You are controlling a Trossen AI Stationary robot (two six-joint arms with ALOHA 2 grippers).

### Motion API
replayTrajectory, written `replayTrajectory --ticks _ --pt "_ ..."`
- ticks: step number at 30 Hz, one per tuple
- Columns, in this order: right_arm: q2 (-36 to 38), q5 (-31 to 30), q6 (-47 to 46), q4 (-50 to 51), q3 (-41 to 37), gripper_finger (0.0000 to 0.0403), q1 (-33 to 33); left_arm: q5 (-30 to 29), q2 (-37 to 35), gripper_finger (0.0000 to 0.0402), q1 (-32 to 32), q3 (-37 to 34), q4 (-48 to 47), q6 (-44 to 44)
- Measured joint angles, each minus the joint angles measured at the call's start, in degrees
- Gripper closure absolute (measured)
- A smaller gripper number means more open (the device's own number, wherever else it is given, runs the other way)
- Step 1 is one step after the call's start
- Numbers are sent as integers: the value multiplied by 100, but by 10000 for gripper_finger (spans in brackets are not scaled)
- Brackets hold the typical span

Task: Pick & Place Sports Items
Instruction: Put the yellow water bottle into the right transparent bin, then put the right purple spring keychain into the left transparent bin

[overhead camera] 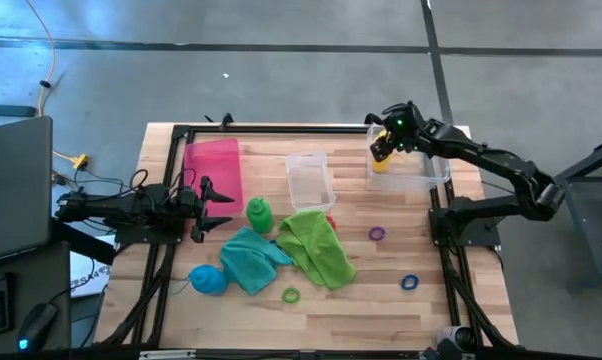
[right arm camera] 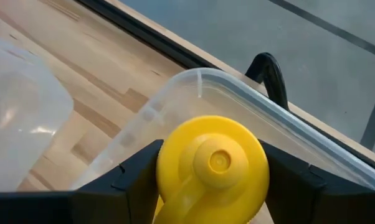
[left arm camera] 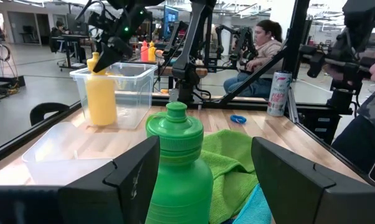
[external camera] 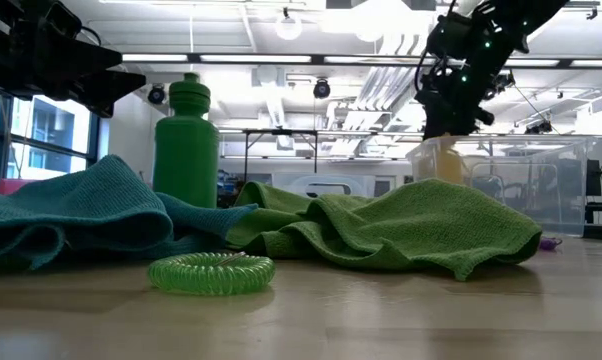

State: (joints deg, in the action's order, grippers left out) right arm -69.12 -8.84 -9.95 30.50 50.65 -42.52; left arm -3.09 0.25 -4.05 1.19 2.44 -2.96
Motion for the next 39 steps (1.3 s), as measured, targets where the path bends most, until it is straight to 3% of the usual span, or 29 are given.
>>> replayTrajectory --ticks 23,39 --pt "44 -17 -89 -3 -11 155 0 0 0 152 2 2 0 0" --pt "1051 12 -79 -87 -7 155 2 0 -2 152 2 0 0 -2"
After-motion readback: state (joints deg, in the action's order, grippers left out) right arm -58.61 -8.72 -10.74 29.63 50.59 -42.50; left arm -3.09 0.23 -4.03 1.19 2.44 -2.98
